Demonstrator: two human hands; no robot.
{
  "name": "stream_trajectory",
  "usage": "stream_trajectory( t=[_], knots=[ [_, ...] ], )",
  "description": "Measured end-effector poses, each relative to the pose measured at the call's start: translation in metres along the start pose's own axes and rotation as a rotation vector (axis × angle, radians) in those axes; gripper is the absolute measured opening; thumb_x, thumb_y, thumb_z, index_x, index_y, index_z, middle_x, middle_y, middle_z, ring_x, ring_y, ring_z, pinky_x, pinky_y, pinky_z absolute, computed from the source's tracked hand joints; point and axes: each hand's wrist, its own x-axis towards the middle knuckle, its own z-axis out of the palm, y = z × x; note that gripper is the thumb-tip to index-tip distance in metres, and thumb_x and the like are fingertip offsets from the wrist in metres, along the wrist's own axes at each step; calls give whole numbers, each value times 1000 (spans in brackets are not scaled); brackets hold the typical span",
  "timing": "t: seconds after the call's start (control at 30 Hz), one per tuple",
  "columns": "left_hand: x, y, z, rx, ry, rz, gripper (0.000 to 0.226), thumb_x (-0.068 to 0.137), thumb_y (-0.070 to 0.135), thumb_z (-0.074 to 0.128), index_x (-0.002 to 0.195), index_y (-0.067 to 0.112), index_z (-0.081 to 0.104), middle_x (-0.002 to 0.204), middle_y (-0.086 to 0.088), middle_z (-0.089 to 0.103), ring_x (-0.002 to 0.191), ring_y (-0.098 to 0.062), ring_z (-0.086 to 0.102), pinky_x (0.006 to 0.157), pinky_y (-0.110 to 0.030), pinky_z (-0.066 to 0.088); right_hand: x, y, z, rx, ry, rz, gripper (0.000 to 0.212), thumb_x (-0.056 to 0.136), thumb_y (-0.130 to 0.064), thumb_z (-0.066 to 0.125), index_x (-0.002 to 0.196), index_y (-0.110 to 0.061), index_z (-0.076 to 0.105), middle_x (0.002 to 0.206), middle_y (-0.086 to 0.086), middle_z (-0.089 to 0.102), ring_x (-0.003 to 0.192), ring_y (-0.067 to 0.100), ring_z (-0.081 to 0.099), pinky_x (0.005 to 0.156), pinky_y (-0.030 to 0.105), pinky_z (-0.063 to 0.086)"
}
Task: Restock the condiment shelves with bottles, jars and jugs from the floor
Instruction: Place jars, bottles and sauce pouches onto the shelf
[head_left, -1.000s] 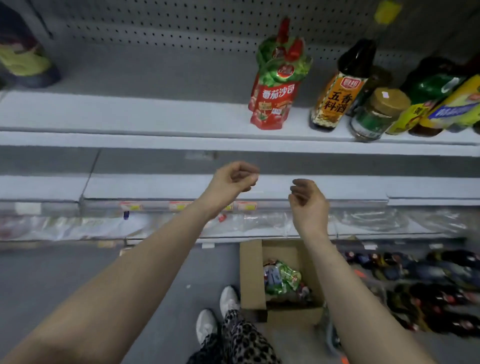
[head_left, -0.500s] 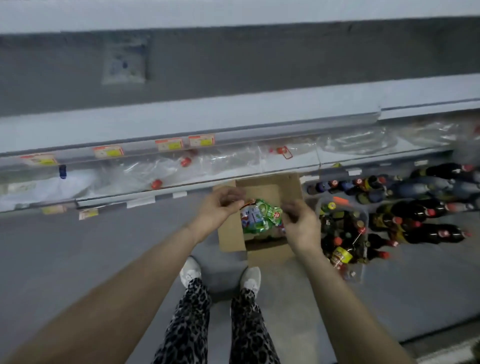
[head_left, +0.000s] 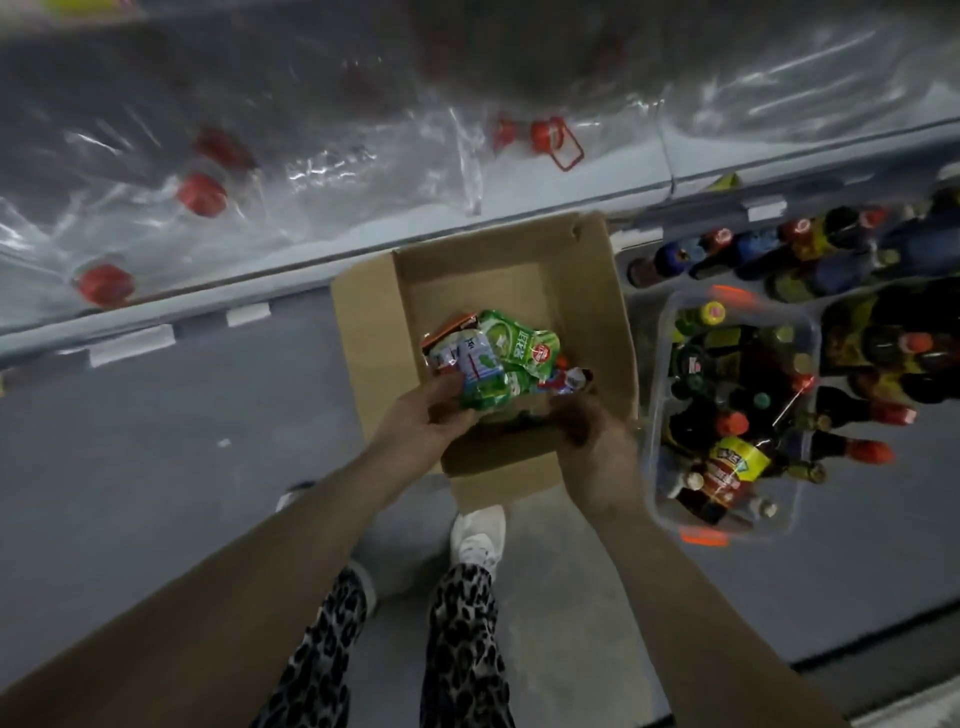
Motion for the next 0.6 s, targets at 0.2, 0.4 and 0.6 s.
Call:
stream_trajectory(
  t=[0.2,0.4,0.6],
  knots=[
    [80,-56,42,1,5,-45,51,95,20,64,143,25,48,131,9,53,117,-9,48,95,-22,39,72,45,57,-15,-42,38,35,94,-1,60,125,-15,67,120,6,72,114,21,65,94,18,43],
    [139,-96,73,31,65,-153,58,96,27,61,149,35,37,148,2,46,131,-23,47,111,-41,39,129,76,107,-49,-120,34,40,94,4,58,130,-12,64,124,7,70,118,20,63,103,29,48],
    [190,-117,87,-14,119,-223,54,100,19,53,149,32,35,147,-2,46,129,-23,49,108,-43,44,181,93,146,-119,-192,26,41,95,-2,59,134,-16,60,130,6,67,123,22,60,104,37,49]
  ],
)
